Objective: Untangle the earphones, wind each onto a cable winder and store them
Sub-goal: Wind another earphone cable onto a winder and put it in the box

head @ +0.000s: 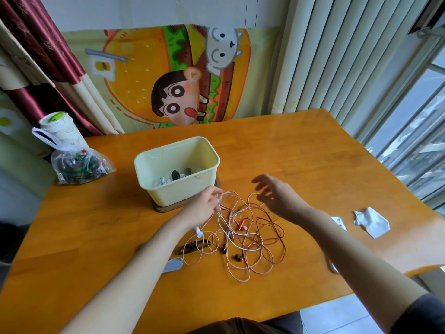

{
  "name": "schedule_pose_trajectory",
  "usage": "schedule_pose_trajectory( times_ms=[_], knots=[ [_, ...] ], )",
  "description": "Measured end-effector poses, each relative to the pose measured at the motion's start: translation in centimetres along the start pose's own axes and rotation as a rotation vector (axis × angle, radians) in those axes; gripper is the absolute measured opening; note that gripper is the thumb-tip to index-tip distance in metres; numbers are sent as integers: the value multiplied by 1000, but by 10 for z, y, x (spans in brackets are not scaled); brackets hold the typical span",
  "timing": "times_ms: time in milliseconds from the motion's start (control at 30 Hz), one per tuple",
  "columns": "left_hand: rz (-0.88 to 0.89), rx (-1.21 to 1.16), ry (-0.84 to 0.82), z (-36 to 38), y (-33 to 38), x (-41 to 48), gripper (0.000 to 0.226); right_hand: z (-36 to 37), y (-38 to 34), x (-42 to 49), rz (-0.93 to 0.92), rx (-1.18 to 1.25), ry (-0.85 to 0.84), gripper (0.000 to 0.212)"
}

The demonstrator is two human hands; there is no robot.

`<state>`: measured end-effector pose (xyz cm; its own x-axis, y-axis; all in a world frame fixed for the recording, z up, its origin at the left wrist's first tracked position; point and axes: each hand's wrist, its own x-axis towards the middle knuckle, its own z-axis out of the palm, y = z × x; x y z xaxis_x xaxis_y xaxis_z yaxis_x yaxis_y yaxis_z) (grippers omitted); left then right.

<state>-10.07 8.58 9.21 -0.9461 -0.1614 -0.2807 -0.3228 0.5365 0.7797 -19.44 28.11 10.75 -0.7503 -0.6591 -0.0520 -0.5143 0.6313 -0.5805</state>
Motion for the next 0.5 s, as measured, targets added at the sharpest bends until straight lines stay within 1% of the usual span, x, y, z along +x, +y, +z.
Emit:
schedule_pose_trajectory(
  times_ms=[67,100,133,167,200,267,300,367,467,500],
  knots=[
    [48,0,-49,8,13,-2,20,7,-18,0,-91,27,-68,60],
    [74,-10,-51,10,19,-4,14,13,-25,0,-127,51,-104,66],
    [105,-20,-35,11,24,-5,12,18,-31,0,-157,80,-126,67],
    [135,-27,-11,10,26,-5,11,23,-34,1,-173,111,-129,63],
    [156,-29,11,9,26,-6,12,25,-37,2,-173,139,-119,54],
    [156,-36,25,3,24,-8,12,27,-38,5,-152,154,-108,23],
    [149,-43,15,1,22,-10,13,27,-39,6,-151,127,-109,14],
    [129,-26,-13,-4,15,-12,14,25,-39,10,-134,60,-87,19],
    [73,52,-28,-10,-5,-15,7,23,-34,14,-36,33,-12,24],
    [51,61,-23,-12,-14,-16,13,23,-32,16,-8,12,-27,24]
  ],
)
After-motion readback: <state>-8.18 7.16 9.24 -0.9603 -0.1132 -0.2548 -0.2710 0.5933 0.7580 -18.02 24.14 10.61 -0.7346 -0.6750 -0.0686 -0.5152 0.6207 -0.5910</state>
